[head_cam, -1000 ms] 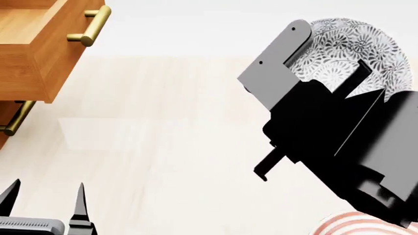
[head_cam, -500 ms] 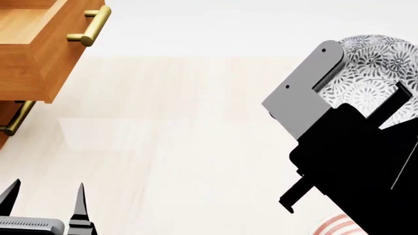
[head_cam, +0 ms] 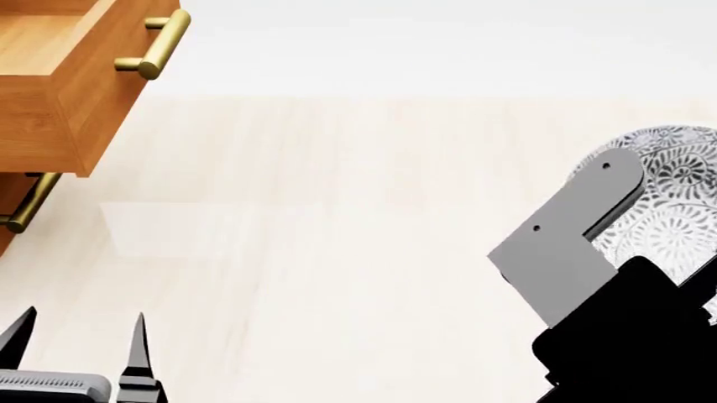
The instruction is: Put the bowl on the plate.
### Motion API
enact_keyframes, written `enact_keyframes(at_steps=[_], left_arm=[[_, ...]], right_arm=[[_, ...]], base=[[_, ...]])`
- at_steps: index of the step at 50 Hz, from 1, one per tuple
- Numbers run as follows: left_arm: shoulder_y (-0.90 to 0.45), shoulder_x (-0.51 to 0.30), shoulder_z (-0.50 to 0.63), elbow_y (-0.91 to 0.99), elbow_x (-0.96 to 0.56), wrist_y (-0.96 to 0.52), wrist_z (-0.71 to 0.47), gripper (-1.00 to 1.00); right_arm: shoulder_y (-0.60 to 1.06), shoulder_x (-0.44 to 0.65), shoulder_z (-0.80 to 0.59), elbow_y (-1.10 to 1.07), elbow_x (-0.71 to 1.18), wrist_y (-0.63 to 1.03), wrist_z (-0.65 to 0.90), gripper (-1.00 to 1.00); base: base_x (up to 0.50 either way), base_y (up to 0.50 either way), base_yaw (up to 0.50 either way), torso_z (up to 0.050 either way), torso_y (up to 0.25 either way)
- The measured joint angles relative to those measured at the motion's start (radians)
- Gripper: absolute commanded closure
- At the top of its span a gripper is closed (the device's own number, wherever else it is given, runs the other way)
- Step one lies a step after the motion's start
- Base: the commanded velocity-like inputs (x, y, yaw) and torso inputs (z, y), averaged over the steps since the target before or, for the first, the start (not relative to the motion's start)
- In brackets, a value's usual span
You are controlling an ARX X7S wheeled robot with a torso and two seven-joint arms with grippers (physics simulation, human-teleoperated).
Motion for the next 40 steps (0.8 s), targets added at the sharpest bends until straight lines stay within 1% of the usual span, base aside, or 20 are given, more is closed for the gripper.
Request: enact_keyframes(at_steps=[25, 40], left_arm=[[-0.004, -0.002, 0.009, 0.0, -0.003, -0.001, -0.003, -1.0], [-0.007, -0.002, 0.013, -0.006, -0.007, 0.002, -0.004, -1.0]], right_arm=[[-0.077, 0.151, 0.008, -0.125, 0.085, -0.084, 0.098, 1.0], [-0.132, 0.211, 0.002, -0.147, 0.077, -0.142, 0.1, 1.0]], base=[[0.0, 0.0, 0.0, 0.0, 0.0], [0.0, 0.0, 0.0, 0.0, 0.001]])
